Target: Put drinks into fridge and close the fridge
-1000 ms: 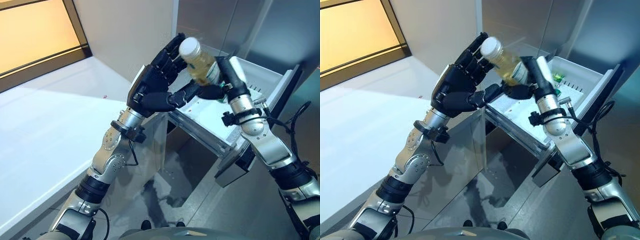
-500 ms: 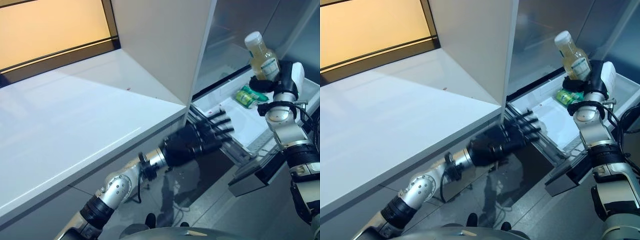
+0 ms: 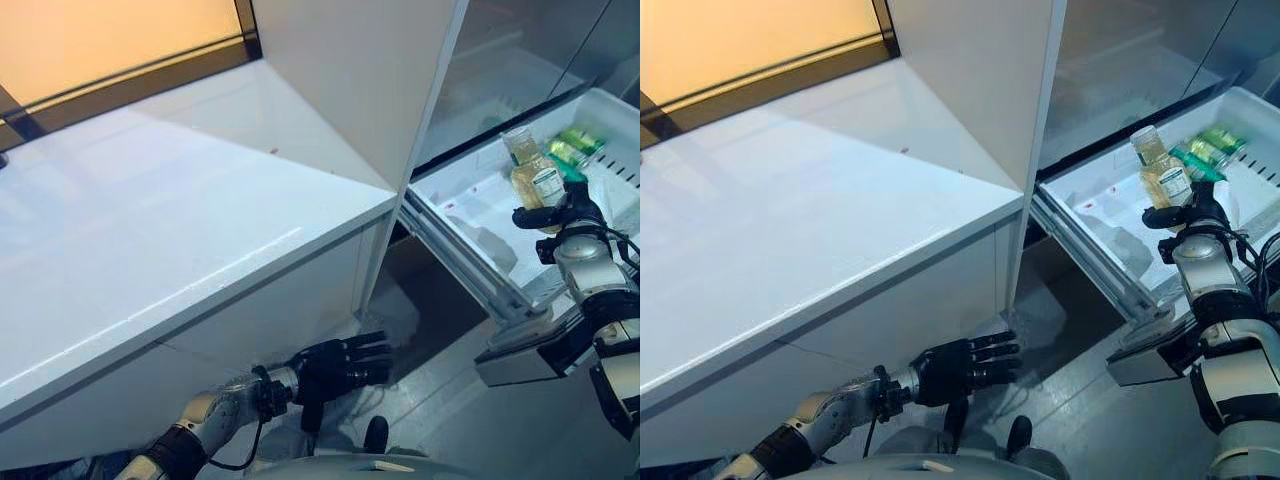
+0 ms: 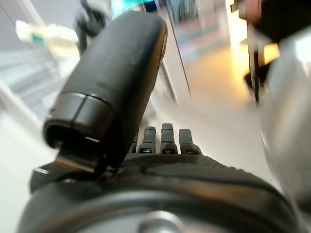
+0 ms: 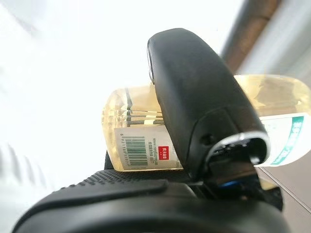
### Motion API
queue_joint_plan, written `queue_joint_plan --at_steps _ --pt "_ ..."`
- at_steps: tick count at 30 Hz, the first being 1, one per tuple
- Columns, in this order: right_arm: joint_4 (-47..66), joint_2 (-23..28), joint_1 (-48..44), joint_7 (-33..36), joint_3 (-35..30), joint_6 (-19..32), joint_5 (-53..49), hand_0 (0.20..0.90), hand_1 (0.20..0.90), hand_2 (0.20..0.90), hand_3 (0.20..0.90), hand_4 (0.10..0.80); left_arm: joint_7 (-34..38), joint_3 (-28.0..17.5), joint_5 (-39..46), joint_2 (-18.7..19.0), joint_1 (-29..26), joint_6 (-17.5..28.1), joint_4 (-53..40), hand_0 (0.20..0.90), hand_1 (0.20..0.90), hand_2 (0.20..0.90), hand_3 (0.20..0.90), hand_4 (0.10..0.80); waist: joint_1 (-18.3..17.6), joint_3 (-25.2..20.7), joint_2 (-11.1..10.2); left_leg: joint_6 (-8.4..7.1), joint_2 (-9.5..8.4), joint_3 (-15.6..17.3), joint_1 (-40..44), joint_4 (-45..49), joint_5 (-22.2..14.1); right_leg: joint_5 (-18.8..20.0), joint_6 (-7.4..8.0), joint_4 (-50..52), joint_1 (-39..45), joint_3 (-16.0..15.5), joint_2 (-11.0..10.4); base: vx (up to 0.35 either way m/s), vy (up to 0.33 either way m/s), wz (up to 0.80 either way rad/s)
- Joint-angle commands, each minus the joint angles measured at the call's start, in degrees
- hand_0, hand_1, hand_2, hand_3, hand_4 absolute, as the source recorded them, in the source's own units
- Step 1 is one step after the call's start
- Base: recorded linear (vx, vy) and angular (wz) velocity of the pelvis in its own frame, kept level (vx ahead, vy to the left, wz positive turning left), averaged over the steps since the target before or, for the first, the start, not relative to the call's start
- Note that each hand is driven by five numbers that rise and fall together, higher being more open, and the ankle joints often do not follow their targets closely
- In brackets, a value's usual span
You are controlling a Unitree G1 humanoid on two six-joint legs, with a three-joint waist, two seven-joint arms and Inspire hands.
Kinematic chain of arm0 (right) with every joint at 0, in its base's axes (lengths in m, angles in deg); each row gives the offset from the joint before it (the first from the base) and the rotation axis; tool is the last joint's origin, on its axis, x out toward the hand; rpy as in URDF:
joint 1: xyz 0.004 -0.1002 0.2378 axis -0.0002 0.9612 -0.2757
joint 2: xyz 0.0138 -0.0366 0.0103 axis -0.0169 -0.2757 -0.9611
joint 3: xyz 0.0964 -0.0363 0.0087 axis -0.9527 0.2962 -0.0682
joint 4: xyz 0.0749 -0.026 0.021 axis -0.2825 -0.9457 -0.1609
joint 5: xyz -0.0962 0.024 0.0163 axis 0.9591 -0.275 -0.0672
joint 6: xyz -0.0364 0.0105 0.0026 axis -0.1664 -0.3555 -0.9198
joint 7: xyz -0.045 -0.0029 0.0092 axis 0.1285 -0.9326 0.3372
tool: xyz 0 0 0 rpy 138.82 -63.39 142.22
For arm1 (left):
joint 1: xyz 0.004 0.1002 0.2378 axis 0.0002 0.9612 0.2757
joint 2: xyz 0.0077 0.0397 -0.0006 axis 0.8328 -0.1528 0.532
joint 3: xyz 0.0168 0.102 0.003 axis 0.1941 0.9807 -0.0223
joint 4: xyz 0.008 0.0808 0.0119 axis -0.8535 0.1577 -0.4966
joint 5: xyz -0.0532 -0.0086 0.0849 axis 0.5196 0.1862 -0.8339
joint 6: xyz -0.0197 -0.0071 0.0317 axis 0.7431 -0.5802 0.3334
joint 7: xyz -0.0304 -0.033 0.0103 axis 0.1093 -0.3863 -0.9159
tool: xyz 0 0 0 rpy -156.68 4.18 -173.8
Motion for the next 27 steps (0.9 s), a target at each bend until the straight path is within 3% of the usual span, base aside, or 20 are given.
queue_joint_plan --at_steps 1,2,4,5,8,12,16,17,18,19,21,27 --pt "2.1 5.9 -14.6 1.1 1.5 3.3 0.3 0.300 0.300 0.300 0.200 0.100 4.4 0.6 -8.0 0.0 -1.2 9.0 2.2 0.900 0.900 0.900 0.900 0.800 1.8 -0.8 -3.3 0.43 0.69 5.1 1.2 1.7 -6.2 -0.4 2.02 2.1 -0.6 3.8 -0.3 -0.088 -0.088 0.04" --pt "0.7 5.4 -14.6 0.7 1.6 3.3 0.4 0.300 0.300 0.300 0.200 0.100 9.5 -0.4 -13.6 -0.1 -1.7 15.2 6.6 0.900 0.900 0.900 0.900 0.800 2.1 0.6 -3.3 0.47 0.81 5.0 0.1 1.9 -6.1 -0.2 1.99 2.2 -1.6 4.0 -0.2 -0.112 -0.074 0.03" --pt "-0.1 5.3 -14.8 0.4 1.7 3.0 1.5 0.300 0.300 0.300 0.200 0.100 14.9 -1.2 -17.0 0.0 -2.3 16.5 9.0 0.900 0.900 0.900 0.900 0.800 2.3 1.5 -3.2 0.48 0.77 4.8 -0.8 2.0 -5.9 0.0 1.96 2.3 -2.5 4.1 -0.2 -0.123 -0.051 0.00" --pt "-0.8 4.9 -14.8 0.1 2.2 2.7 2.5 0.300 0.300 0.300 0.200 0.100 18.5 -3.7 -20.8 -0.6 -3.2 19.2 14.8 0.900 0.900 0.900 0.900 0.800 2.4 2.7 -3.1 0.46 0.65 4.5 -1.8 2.1 -5.6 0.3 2.00 2.3 -3.5 4.5 -0.1 -0.094 -0.032 -0.03" --pt "-1.3 4.4 -14.6 -3.7 2.8 -0.8 4.8 0.300 0.300 0.300 0.200 0.100 23.1 -7.8 -25.4 -1.7 -3.3 19.8 22.5 0.900 0.900 0.900 0.900 0.800 2.5 3.8 -3.0 0.43 0.44 4.3 -2.4 2.2 -5.5 0.6 2.04 2.3 -4.1 4.8 -0.1 -0.023 -0.008 -0.01" --pt "-3.3 4.1 -14.7 -9.4 4.5 -4.2 7.6 0.300 0.300 0.300 0.200 0.100 25.4 -11.6 -25.0 -2.2 -3.6 18.8 28.2 0.900 0.900 0.900 0.900 0.800 2.4 4.7 -2.9 0.30 0.37 4.7 -2.9 2.2 -5.3 0.6 2.02 2.6 -4.9 4.7 -0.3 0.000 0.000 0.00" --pt "-6.8 4.9 -15.6 -15.8 7.8 -4.8 13.3 0.300 0.300 0.300 0.200 0.100 25.3 -14.3 -25.8 -2.4 -4.3 18.5 30.3 0.900 0.900 0.900 0.900 0.800 2.3 5.7 -2.7 0.14 0.34 5.6 -3.5 2.3 -5.4 0.6 1.96 3.0 -6.0 4.5 -0.5 -0.037 0.028 -0.01" --pt "-7.6 5.1 -16.2 -16.6 8.5 -4.6 14.3 0.345 0.345 0.345 0.252 0.152 25.5 -14.3 -26.1 -2.3 -4.4 19.2 30.4 0.900 0.900 0.900 0.900 0.800 2.3 5.9 -2.6 0.10 0.29 5.7 -3.6 2.3 -5.3 0.6 1.95 3.2 -6.2 4.5 -0.5 -0.026 0.035 0.00" --pt "-8.3 5.4 -17.0 -17.5 9.4 -4.7 15.0 0.451 0.451 0.451 0.376 0.276 25.7 -14.2 -25.0 -2.3 -4.3 20.4 30.4 0.900 0.900 0.900 0.900 0.800 2.3 6.1 -2.5 0.08 0.25 5.8 -3.6 2.4 -5.3 0.6 1.96 3.3 -6.3 4.5 -0.6 -0.012 0.038 -0.02" --pt "-8.7 5.7 -17.6 -18.2 9.9 -4.9 16.4 0.867 0.867 0.867 0.862 0.762 26.3 -14.9 -23.7 -2.3 -4.1 21.1 29.5 0.900 0.900 0.900 0.900 0.800 2.5 6.2 -2.5 0.07 0.11 5.8 -3.6 2.3 -5.4 0.5 1.99 3.3 -6.3 4.4 -0.7 -0.007 0.032 -0.02" --pt "-9.0 6.1 -18.2 -18.5 10.5 -4.8 17.4 0.900 0.900 0.900 0.900 0.800 26.7 -15.5 -22.6 -2.2 -3.9 21.4 28.2 0.900 0.900 0.900 0.900 0.800 2.9 6.4 -2.4 0.10 -0.08 5.8 -3.6 2.4 -5.5 0.5 2.01 3.4 -6.4 4.2 -0.8 0.000 0.000 0.00" --pt "-7.9 6.7 -17.6 -19.7 10.4 -5.5 17.4 0.900 0.900 0.900 0.900 0.800 26.1 -15.7 -24.5 -2.1 -2.7 22.8 25.8 0.900 0.900 0.900 0.900 0.800 3.3 6.6 -2.6 0.21 -0.42 5.8 -3.2 2.3 -5.5 0.6 2.08 3.7 -6.0 4.0 -0.9 0.000 0.000 0.00"
